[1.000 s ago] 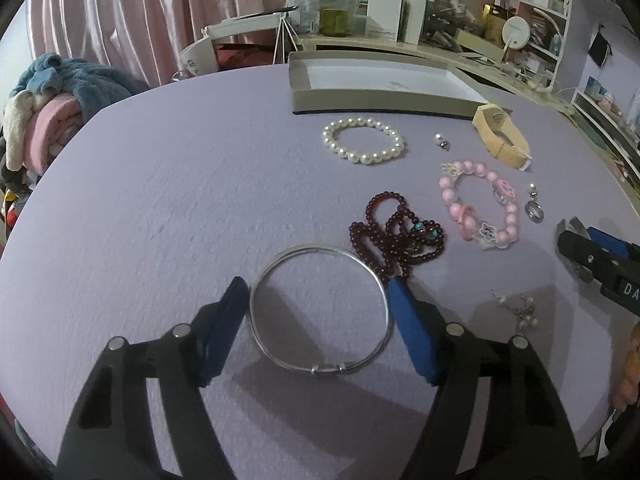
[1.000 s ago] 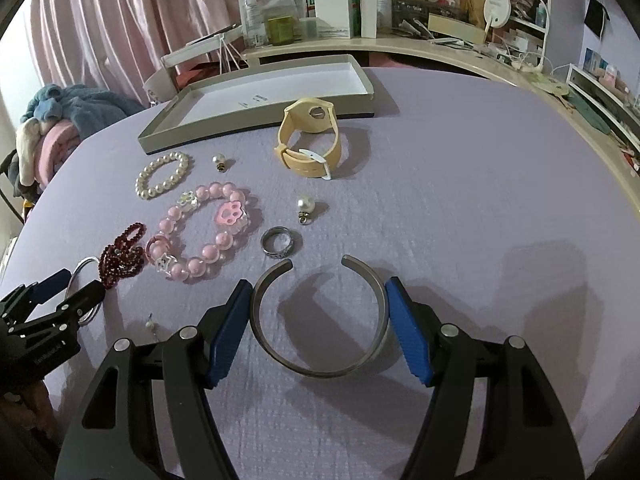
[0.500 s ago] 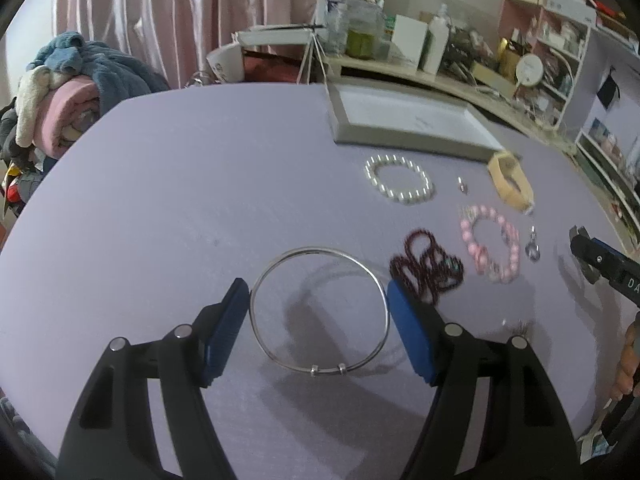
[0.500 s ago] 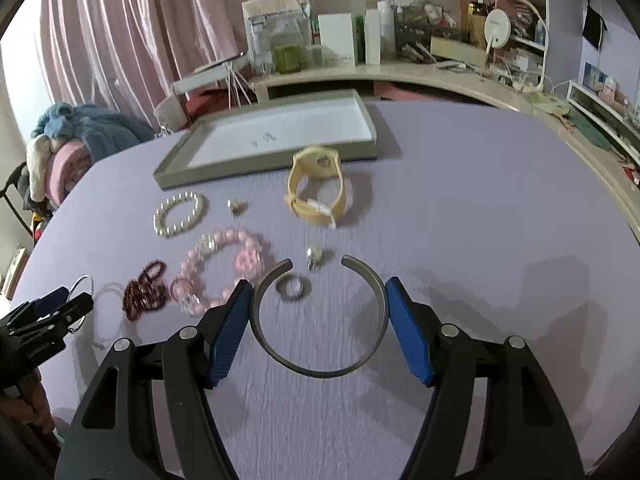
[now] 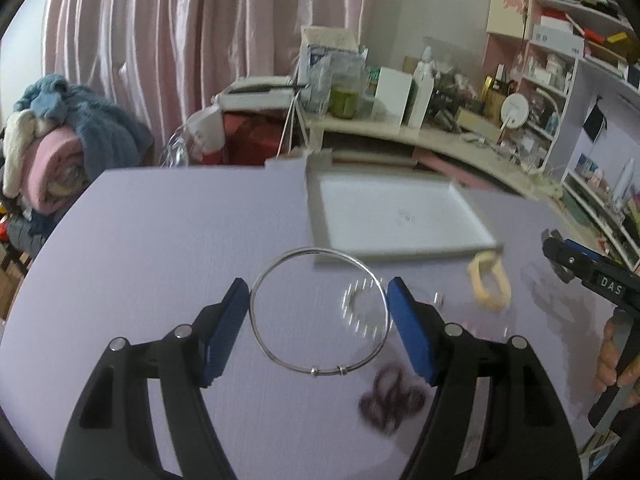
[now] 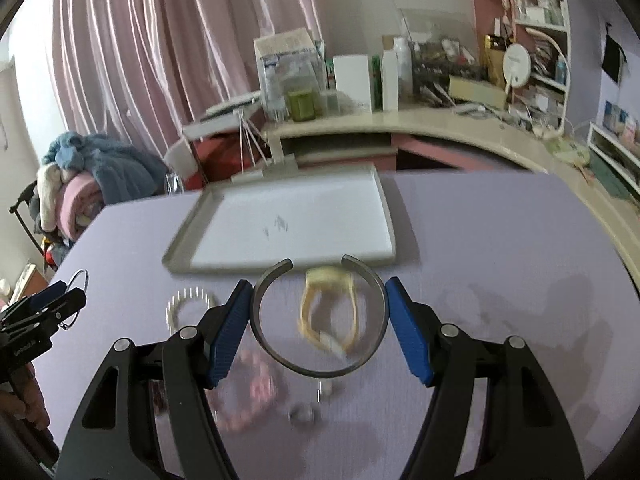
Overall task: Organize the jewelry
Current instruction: 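Carry both bracelets into the white tray and open both tools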
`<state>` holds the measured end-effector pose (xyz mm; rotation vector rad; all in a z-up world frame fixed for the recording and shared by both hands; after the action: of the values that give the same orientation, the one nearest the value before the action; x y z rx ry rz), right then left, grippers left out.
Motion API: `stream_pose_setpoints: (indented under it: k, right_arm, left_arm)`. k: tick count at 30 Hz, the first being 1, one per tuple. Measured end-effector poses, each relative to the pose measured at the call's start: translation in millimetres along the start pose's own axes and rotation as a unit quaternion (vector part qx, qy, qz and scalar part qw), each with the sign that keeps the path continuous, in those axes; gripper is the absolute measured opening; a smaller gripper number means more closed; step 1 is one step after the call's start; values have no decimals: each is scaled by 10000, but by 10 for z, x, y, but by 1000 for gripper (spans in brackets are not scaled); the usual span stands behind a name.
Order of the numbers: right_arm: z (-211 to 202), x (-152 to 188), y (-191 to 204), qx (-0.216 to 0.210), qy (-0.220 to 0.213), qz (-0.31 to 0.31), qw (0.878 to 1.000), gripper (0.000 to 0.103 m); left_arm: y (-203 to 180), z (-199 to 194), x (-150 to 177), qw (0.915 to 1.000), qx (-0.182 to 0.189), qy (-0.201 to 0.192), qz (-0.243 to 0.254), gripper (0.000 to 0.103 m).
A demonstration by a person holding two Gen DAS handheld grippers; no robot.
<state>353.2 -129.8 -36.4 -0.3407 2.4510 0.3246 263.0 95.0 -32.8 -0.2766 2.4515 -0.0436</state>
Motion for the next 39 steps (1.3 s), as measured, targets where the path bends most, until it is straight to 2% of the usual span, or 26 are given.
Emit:
stream_pose_setpoints:
  k: [5,10,17,23,27,28,29,35,39]
  right_arm:
    - [201,-562,10,-63,-81,-86,9999,69]
    - [728,-849,12,-25,340,-104,9994,69]
    - [1651,-874,-152,155,1307,83,9913,69]
    - [2049,-927,-206,278,1546,81,9875,69]
    - [2109,-999,-208,220,1505,87,9883,73]
    - [2090,-1010,-212,151,1477,124,9888,82]
    - [2053,-1016,-224,119,1430,139,9896,86]
    - [1853,-992,-307,64,1264,169,9918,86]
    - [1706,-944,-397,6,1171,375,9924,86]
  left_arm:
    - [-140,217,-528,9997,192,-63,101,71]
    - [-321,679,-976,9991,325,79,254,71]
    - [-409,1493,-1207,9969,438,590,276,71]
    - [-364,1893,-1242,9951,469,829,274,71]
    - [-330,2050,-1253,9943,455,941,187,71]
    - [-332,2073,-1257,9942,464,951,172,71]
    - [-330,2090,-1267,9942,466,957,175,71]
    - [-412,2170,-1296,9938,442,988,245,71]
    - [-450,2248,-1330,9941,263,1010,287,72]
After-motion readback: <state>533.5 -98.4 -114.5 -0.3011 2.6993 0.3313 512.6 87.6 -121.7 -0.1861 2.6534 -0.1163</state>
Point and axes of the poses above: each gripper's, at about its wrist camera, not at the fingertips, and z roughly the way its jaws point, y to its left, x to its underside, the point moved 9 cm from there along z, roughly the way its jaws point, and after that the axes turned 11 degrees about y, right-handed, at the moved point
